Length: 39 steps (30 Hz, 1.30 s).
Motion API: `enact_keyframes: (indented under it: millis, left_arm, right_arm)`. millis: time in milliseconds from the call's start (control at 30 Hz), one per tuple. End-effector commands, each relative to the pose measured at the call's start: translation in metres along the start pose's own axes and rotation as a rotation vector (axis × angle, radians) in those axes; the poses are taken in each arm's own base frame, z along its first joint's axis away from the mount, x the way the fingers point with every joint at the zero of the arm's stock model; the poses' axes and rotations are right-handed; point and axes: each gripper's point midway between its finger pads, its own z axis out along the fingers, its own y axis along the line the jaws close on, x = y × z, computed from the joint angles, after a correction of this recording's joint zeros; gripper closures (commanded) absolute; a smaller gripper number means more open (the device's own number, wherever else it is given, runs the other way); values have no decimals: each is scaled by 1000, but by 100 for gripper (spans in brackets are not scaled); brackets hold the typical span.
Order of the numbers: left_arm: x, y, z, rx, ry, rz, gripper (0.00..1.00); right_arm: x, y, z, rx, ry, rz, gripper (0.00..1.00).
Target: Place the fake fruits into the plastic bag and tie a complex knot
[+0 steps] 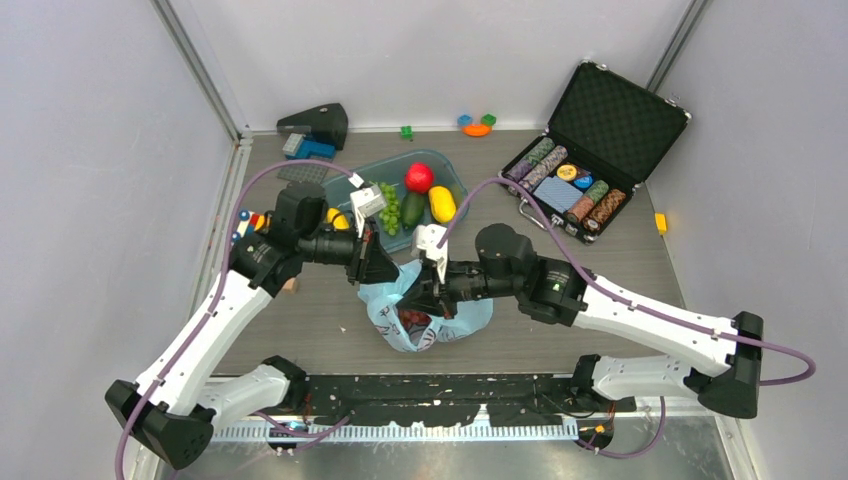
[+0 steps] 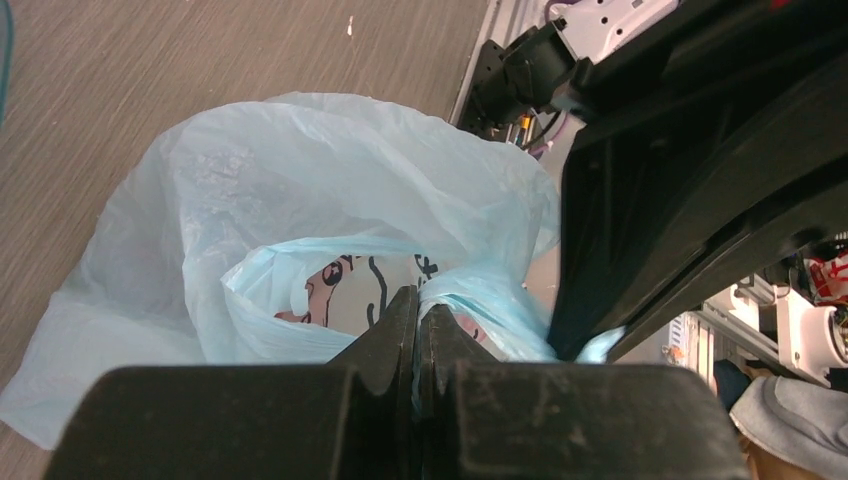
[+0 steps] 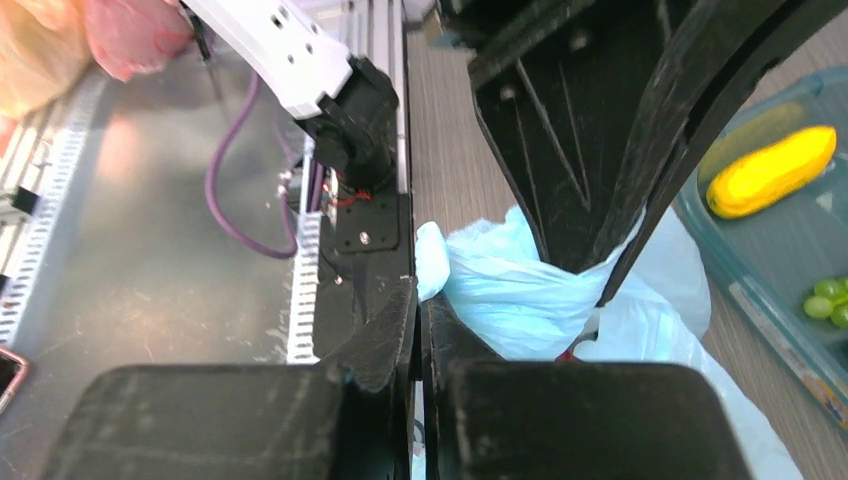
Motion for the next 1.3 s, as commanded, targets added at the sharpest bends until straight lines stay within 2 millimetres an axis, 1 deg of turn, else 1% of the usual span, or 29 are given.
enact_keyframes:
  millis: [0,33,100,233,333,433,500,533,633,700,800,933,1067,1133,1267]
  left_arm:
    - [-20,10,-3,-71,-79,53,100]
    - [-20,11,-4,-76,-81,55,100]
    - [-21,12,-6,-88,-86,57,100]
    - [-22,12,-9,-95,-92,61,100]
    - [-21,7,-9,-69,-88,62,100]
    - [-18,0,-7,-18,-70,51,100]
    - [-16,-3,-7,1,-60,42,100]
    - [-15,-3,-6,10,-54,37,98]
    - [-12,-5,-4,33,-42,23,90]
    - [-11,-6,-3,47,-33,13,83]
    - [-9,-7,-1,68,-19,0,75]
    - [-7,-4,1,67,-10,-14,61]
    - [-8,-3,3,70,-4,-24,49]
    - [-8,-4,4,83,1,-29,45]
    - [-6,-5,8,92,16,-28,44]
  right_arm:
    - [17,2,6,0,78,-26,95]
    - [24,-3,6,23,96,-26,95]
    - [33,-10,5,60,114,-32,95]
    - [46,-23,2,126,151,-52,95]
    - [55,-28,2,147,184,-65,95]
    - [56,-29,2,150,189,-73,95]
    - [53,-28,2,148,174,-81,95]
    - [50,-27,2,148,158,-88,95]
    - [46,-27,2,149,138,-96,95]
    - [45,-26,2,148,126,-101,95]
    - [42,-27,2,151,114,-106,95]
    - [40,-26,2,151,103,-109,95]
    - [40,-26,2,148,101,-108,95]
    - [40,-25,2,145,104,-110,95]
    - [41,-25,3,142,108,-109,95]
